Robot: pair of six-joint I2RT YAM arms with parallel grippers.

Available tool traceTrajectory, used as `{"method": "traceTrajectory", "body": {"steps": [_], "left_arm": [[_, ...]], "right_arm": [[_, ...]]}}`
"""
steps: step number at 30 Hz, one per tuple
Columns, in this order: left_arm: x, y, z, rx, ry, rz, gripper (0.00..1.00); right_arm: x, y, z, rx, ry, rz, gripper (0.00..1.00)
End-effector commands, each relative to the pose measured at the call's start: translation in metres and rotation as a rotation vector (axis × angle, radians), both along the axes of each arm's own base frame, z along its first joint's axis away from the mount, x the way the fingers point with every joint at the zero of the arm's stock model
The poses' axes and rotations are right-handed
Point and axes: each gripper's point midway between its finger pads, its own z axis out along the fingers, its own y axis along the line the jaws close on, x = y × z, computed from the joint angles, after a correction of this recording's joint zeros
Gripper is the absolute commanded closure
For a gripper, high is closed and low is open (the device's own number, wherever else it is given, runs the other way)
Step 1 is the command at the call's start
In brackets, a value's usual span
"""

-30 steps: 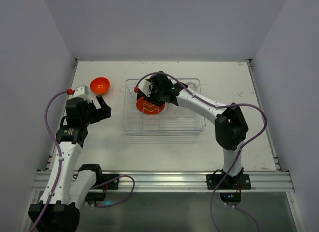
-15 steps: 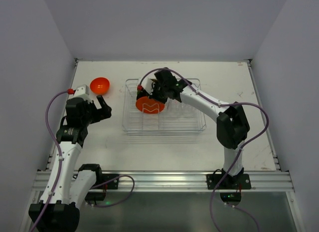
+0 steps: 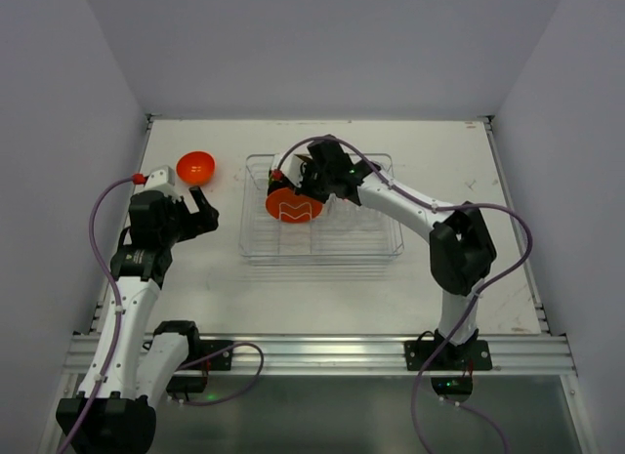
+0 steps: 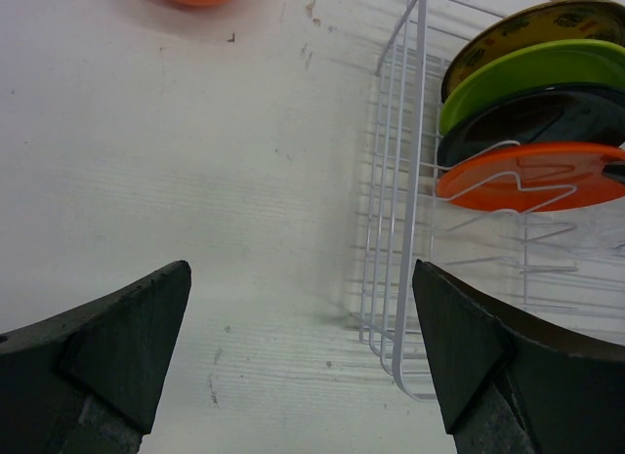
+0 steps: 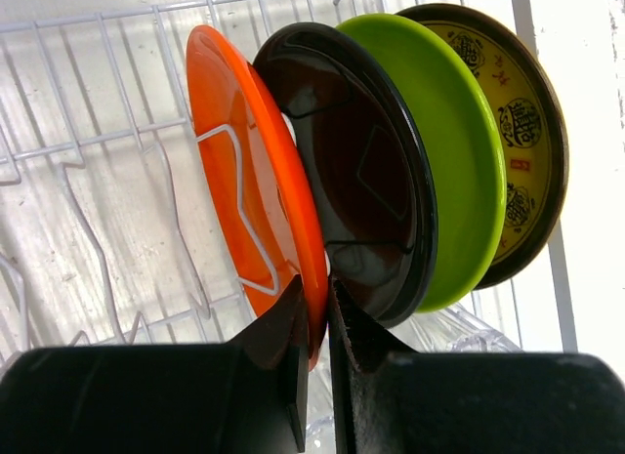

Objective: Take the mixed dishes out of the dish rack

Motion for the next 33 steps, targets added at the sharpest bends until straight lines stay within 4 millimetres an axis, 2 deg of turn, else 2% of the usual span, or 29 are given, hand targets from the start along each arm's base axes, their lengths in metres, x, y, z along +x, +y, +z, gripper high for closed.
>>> {"method": "traceTrajectory", "body": {"steps": [1,2,5,11,14,15,17,18,19,21,22,23,25,26,29,30,33], "left_arm": [[0.005,-0.003,0.01,0.008,-0.054,-0.029,0.0],[0.004,-0.003,0.011,0.008,-0.059,-0.029,0.0],[0.003,-0.002,0.014,0.01,-0.072,-0.026,0.0],[0.001,-0.003,0.023,0.01,-0.106,-0.029,0.0],[-0.002,-0.002,0.036,0.019,-0.148,-0.031,0.0],[-0.005,-0.002,0.05,0.02,-0.198,-0.031,0.0],[-0.008,-0.009,0.063,0.009,-0.261,-0.065,0.0],[-0.008,-0.013,0.077,0.0,-0.327,-0.09,0.0],[-0.011,-0.026,0.081,-0.034,-0.348,-0.152,0.0],[-0.01,-0.04,0.1,-0.075,-0.425,-0.225,0.0],[-0.014,-0.056,0.11,-0.121,-0.45,-0.31,0.0],[-0.011,-0.063,0.122,-0.138,-0.488,-0.355,0.0],[-0.019,-0.086,0.145,-0.191,-0.545,-0.497,0.0],[-0.023,-0.1,0.152,-0.213,-0.567,-0.573,0.0],[-0.018,-0.112,0.177,-0.228,-0.652,-0.605,0.0],[-0.009,-0.11,0.176,-0.227,-0.643,-0.573,0.0],[-0.003,-0.122,0.18,-0.255,-0.619,-0.58,0.0]], "right_arm": [[-0.01,0.011,0.057,0.126,-0.089,0.048,1.0],[-0.011,0.009,0.071,0.148,-0.111,0.036,1.0],[-0.011,0.004,0.095,0.194,-0.158,0.0,1.0],[-0.009,-0.009,0.119,0.234,-0.2,-0.085,1.0],[-0.007,-0.016,0.136,0.279,-0.2,-0.175,1.0],[-0.006,-0.021,0.145,0.298,-0.199,-0.227,1.0],[-0.006,-0.029,0.158,0.351,-0.147,-0.35,1.0],[-0.01,-0.031,0.162,0.382,-0.126,-0.376,1.0],[-0.018,-0.034,0.176,0.461,-0.086,-0.427,1.0],[-0.03,-0.036,0.182,0.53,-0.025,-0.46,1.0],[-0.039,-0.038,0.193,0.605,0.023,-0.504,1.0],[-0.044,-0.04,0.19,0.625,0.063,-0.531,1.0],[-0.058,-0.039,0.195,0.713,0.172,-0.584,1.0],[-0.063,-0.041,0.189,0.723,0.216,-0.613,1.0],[-0.084,-0.039,0.184,0.789,0.374,-0.636,1.0],[-0.088,-0.04,0.183,0.804,0.402,-0.643,1.0],[-0.103,-0.04,0.183,0.856,0.469,-0.634,1.0]]}}
